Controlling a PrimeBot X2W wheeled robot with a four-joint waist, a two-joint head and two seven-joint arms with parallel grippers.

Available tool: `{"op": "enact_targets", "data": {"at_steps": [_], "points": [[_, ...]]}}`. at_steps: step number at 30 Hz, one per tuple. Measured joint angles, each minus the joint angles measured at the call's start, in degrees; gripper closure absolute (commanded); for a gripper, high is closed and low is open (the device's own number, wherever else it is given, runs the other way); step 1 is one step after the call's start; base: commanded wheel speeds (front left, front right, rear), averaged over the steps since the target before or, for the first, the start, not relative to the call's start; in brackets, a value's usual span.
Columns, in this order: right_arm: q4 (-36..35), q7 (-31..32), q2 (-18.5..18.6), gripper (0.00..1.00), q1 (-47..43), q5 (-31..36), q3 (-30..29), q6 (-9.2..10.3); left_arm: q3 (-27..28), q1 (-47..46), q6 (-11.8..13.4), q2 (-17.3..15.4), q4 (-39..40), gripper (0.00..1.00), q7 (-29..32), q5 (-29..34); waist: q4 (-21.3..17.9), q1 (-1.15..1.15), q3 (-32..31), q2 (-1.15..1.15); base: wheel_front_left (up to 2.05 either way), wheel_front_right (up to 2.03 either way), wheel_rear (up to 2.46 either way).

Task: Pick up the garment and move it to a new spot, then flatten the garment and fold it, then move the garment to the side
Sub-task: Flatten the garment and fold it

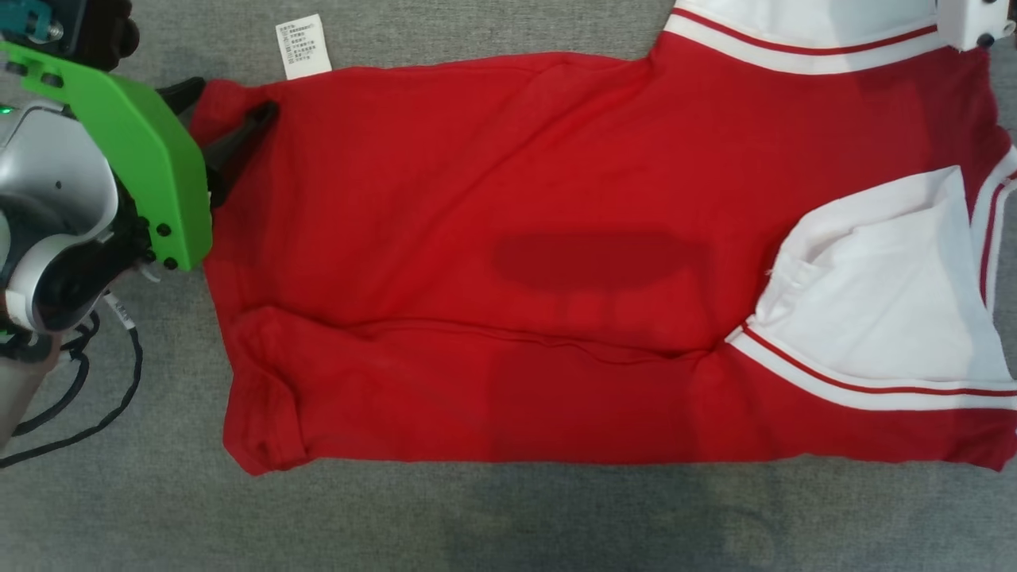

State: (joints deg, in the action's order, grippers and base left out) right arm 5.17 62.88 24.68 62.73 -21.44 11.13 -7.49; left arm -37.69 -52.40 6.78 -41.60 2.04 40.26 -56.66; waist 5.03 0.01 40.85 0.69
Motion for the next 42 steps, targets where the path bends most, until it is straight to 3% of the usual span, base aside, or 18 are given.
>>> {"op": "enact_targets", "data": {"at_steps": [10, 11, 12, 13, 14, 15, 21, 28, 35, 42], "points": [[5.8, -0.5, -0.7, 0.00, 1.5, 0.8, 0.5, 0.00, -1.7, -2.2, -2.3, 1.8, -2.6, 0.00, 0.6, 0.3, 2.4, 0.00, 1.2, 0.00, 0.00, 0.00, 0.00], [6.0, -0.7, -0.7, 0.33, 1.5, 0.6, 0.6, 0.00, -1.8, -2.2, -2.3, 1.8, -2.7, 0.00, 0.7, 0.3, 2.4, 0.00, 1.2, 0.00, 0.00, 0.00, 0.00], [6.1, -1.0, -0.6, 0.78, 1.5, 0.4, 0.7, 0.01, -1.8, -2.2, -2.3, 1.8, -2.8, 0.00, 0.8, 0.3, 2.4, 0.00, 1.1, 0.00, 0.00, 0.00, 0.00], [6.2, -1.1, -0.5, 1.00, 1.5, 0.2, 0.9, 0.02, -1.8, -2.2, -2.3, 1.9, -2.9, 0.51, 0.9, 0.2, 2.5, -0.01, 1.1, 0.00, 0.00, 0.00, 0.00], [6.4, -1.4, -0.6, 1.00, 1.5, -0.5, 1.0, 0.02, -1.8, -2.2, -2.4, 2.0, -3.0, 0.97, 0.9, -0.1, 2.5, 0.00, 1.0, 0.00, 0.00, 0.00, 0.00], [6.4, -1.5, -0.7, 1.00, 1.4, -1.3, 1.2, 0.01, -1.8, -2.2, -2.6, 2.0, -3.1, 1.00, 0.9, -0.1, 2.4, 0.00, 0.9, 0.00, 0.00, 0.00, 0.00], [6.5, -7.2, -1.2, 1.00, 0.0, -4.4, 1.6, 0.01, -1.4, -0.4, -3.0, 1.3, -2.4, 1.00, -0.9, -0.3, 1.9, 0.00, -0.4, 0.00, 0.00, 0.00, 0.00], [2.8, -16.6, 0.6, 1.00, -4.3, -10.3, 0.6, 0.01, 0.4, 5.7, -0.8, -0.8, 1.6, 1.00, -6.1, -0.3, 0.9, 0.00, -3.7, 0.00, 0.00, 0.00, 0.00], [-6.0, -23.8, 4.8, 1.00, -16.5, -16.4, -1.1, 0.01, 2.6, 13.7, 2.1, -4.1, 6.7, 1.00, -12.1, -0.1, -0.4, -0.01, -8.1, 0.00, 0.00, 0.00, 0.00], [-14.9, -31.0, 6.6, 1.00, -31.2, -18.4, -3.8, 0.01, 3.7, 22.4, 5.3, -6.1, 12.5, 1.00, -16.4, -0.5, -2.1, -0.01, -12.4, 0.00, 0.00, 0.00, 0.00]]}}
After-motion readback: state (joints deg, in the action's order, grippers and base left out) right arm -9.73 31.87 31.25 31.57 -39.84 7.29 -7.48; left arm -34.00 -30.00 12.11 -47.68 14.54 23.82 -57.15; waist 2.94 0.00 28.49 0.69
